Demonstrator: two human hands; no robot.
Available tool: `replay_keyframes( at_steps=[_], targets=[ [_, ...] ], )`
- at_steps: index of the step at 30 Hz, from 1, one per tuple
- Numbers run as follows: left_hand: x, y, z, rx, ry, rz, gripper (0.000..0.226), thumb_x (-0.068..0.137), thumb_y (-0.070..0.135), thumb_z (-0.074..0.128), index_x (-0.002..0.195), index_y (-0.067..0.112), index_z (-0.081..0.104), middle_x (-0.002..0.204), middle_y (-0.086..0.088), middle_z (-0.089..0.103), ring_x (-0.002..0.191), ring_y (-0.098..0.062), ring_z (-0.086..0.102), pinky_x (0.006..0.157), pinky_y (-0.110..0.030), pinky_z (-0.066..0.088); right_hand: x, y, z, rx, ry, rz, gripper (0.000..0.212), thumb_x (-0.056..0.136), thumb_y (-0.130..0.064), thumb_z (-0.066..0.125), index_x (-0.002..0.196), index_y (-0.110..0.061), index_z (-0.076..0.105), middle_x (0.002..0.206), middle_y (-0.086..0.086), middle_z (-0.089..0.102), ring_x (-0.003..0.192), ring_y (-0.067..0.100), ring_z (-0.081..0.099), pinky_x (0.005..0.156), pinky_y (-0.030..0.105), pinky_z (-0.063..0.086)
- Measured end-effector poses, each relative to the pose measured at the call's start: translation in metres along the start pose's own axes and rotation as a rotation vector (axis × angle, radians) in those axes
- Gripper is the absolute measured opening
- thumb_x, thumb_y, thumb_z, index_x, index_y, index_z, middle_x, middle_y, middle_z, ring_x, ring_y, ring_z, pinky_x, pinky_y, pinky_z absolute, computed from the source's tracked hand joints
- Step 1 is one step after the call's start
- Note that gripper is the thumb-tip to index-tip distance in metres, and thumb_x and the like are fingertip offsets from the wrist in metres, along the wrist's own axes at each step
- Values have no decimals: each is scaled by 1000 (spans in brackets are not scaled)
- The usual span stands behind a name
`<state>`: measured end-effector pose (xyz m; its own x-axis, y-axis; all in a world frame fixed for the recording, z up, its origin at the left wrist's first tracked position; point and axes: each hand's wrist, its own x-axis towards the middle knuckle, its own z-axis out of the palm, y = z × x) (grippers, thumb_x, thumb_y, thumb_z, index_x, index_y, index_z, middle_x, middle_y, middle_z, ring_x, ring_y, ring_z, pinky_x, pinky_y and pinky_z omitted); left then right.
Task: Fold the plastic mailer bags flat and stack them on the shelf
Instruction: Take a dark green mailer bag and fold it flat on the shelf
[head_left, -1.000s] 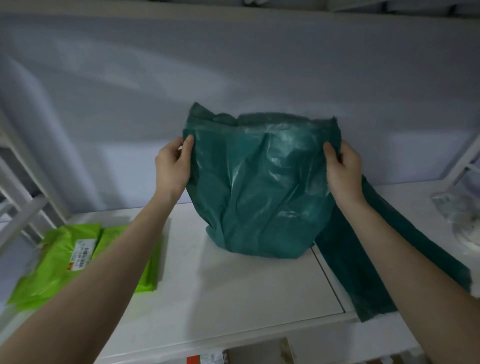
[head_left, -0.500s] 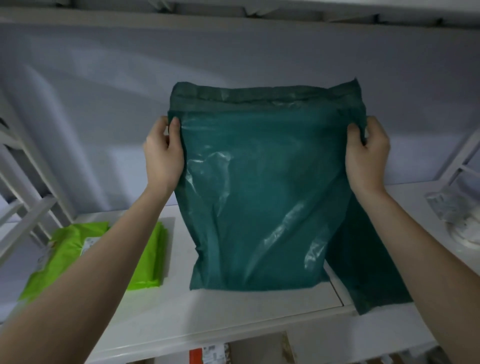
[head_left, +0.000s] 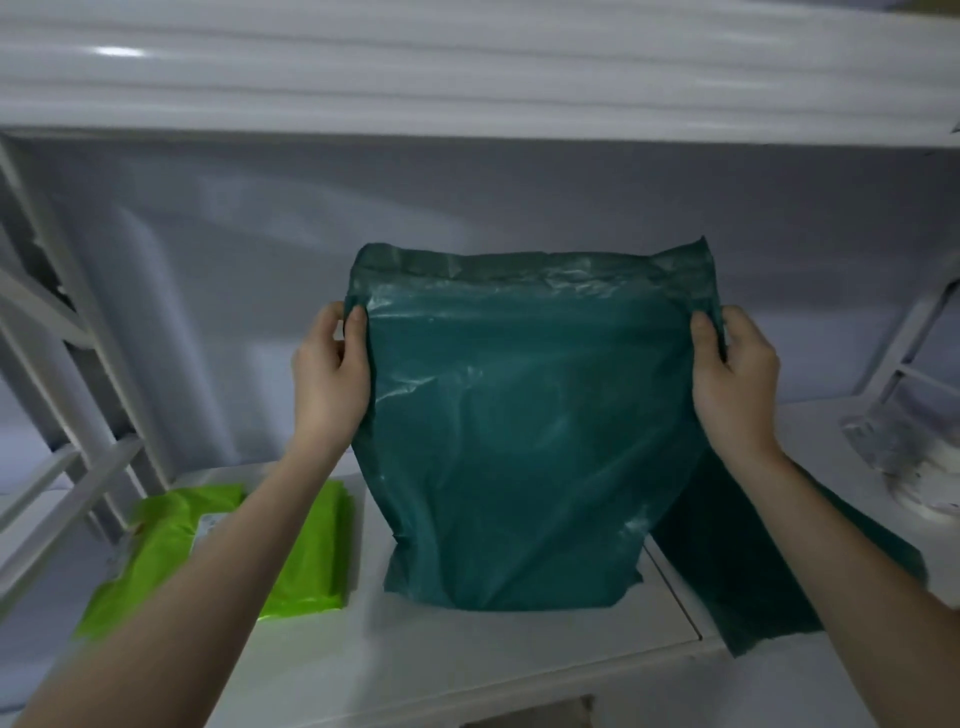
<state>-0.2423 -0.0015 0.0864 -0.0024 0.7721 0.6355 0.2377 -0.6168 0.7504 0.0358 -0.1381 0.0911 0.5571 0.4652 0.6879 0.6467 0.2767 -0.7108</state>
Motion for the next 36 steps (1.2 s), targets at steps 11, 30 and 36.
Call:
replay_keyframes(
  at_steps=[11,30,36],
  targets=[
    [-9,6,-26,-35,-6,12,35,96,43,38,88,12,51,75,-19,62,72,-39,58,64,-55,49,-18,-18,-10,-13,30,3,38,98,-17,46,62,-17,35,54,1,33,47,9,30,43,19,22],
    [-66,44,-18,79,107,19,27,100,27,41,78,11,46,55,-7,50,49,-18,43,49,-32,32,-14,-9,-57,-124,-89,-113,42,98,-17,46,62,-18,26,49,-1,24,41,9,27,40,19,18],
    [-62,31,-13,120,101,-37,23,99,29,43,83,14,50,63,3,60,54,-9,50,46,-18,33,-11,14,-48,-131,-144,-89,35,98,-21,46,69,-2,40,50,3,33,46,13,27,44,25,21]
  ],
)
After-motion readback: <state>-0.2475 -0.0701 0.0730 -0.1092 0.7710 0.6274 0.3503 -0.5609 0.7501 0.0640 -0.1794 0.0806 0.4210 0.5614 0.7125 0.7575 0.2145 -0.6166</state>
